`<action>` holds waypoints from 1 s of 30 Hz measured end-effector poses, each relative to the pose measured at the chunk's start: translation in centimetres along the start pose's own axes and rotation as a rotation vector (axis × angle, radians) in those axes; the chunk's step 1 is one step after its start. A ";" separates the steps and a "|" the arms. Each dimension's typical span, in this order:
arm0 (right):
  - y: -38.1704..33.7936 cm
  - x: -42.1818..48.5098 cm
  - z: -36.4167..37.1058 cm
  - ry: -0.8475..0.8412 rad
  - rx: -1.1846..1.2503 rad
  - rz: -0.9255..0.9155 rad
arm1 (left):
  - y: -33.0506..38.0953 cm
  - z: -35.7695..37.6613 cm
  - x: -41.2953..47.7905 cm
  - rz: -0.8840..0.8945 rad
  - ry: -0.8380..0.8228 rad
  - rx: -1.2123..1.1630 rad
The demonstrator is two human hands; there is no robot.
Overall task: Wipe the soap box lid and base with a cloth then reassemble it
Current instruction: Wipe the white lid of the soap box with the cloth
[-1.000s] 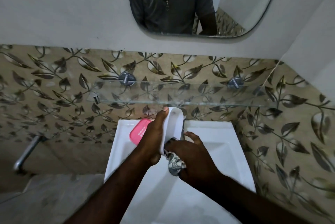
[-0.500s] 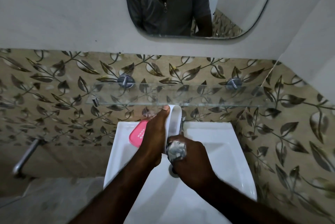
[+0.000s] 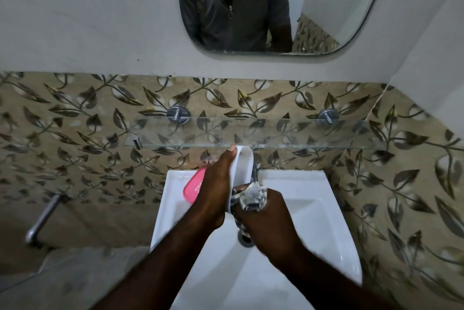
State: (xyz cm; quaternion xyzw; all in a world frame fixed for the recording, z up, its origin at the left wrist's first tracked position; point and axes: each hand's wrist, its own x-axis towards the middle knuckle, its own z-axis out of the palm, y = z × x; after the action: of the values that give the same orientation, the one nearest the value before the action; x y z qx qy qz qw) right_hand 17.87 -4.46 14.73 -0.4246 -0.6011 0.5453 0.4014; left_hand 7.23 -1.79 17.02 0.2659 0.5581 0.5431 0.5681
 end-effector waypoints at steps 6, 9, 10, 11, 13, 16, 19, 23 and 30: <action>3.4 1.2 -3.5 -0.109 -1.036 -0.837 | -0.4 -0.5 0.4 -0.194 -0.044 -0.003; 1.2 0.8 -2.5 -0.120 -0.725 -0.445 | -0.3 -0.4 0.7 -0.135 -0.059 0.042; 0.4 0.4 -1.5 -0.121 -0.367 -0.210 | -0.4 -0.3 0.8 -0.095 -0.055 0.066; 0.4 0.2 -0.9 -0.108 -0.125 -0.072 | -0.4 -0.3 0.9 -0.057 -0.047 0.078; 1.3 -0.3 -1.0 -0.084 -0.199 -0.207 | -0.3 -0.3 0.7 -0.035 -0.043 0.078; 3.5 0.5 -2.6 -0.078 -0.896 -0.707 | -0.3 -0.5 0.7 -0.116 -0.079 0.051; 3.4 1.7 -3.4 -0.066 -1.096 -0.729 | 0.1 -0.1 0.6 -0.110 -0.100 0.024; 0.3 0.4 -0.8 0.047 -0.066 -0.080 | 0.0 0.3 0.4 -0.002 -0.058 0.046; 3.5 1.7 -4.0 -0.225 -1.059 -0.614 | 0.1 -0.4 1.2 -0.151 -0.158 -0.019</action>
State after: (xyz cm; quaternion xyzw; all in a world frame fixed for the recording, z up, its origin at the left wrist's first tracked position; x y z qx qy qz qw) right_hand 21.35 -1.45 11.63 -0.3136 -0.9233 0.0741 0.2090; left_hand 6.60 -0.75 16.64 0.2599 0.5249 0.4812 0.6522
